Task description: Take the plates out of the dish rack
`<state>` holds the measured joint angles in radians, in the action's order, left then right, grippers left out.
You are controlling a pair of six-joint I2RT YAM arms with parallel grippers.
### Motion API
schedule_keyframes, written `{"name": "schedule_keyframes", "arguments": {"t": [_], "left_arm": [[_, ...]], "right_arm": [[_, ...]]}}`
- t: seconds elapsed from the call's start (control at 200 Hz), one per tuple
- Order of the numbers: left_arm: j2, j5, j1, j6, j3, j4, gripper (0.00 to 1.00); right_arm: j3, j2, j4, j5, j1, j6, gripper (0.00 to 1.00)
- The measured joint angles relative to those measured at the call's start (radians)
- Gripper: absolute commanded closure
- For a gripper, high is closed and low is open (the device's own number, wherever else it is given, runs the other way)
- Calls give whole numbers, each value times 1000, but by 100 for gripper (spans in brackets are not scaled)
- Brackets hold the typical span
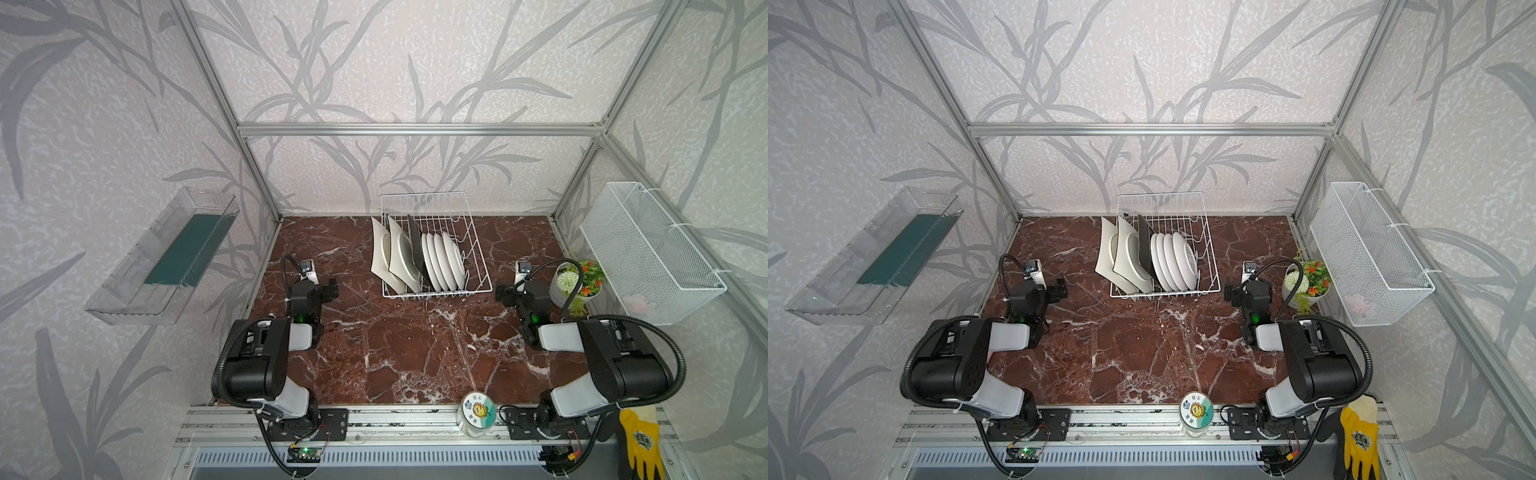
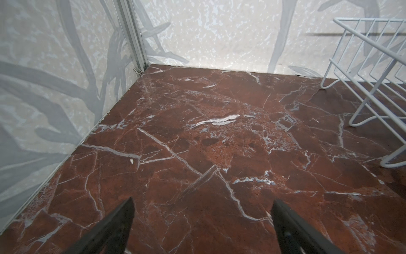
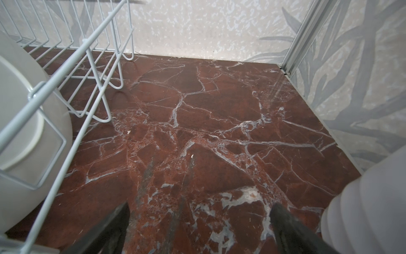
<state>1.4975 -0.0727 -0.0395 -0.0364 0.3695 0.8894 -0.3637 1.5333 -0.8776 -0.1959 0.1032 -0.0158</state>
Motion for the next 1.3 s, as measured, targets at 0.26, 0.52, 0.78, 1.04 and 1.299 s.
{"name": "schedule_keyframes", "arguments": {"t": [0.26, 0.52, 0.78, 1.04, 1.299], "left_arm": [[-143, 0, 0, 0, 23, -136, 1], [-212, 19, 0, -1, 60, -194, 1], [-214, 64, 0, -26, 76, -241, 1], [-269, 111, 0, -59, 150, -333, 1], [-399, 158, 0, -97, 272, -500, 1]], "right_arm": [[0, -3, 1, -13, 1, 0, 1], [-1, -5, 12, -7, 2, -1, 1], [-27, -74, 128, -16, 3, 3, 1], [-118, -240, 298, -36, 2, 8, 1], [-194, -352, 524, -2, 2, 24, 1]]}}
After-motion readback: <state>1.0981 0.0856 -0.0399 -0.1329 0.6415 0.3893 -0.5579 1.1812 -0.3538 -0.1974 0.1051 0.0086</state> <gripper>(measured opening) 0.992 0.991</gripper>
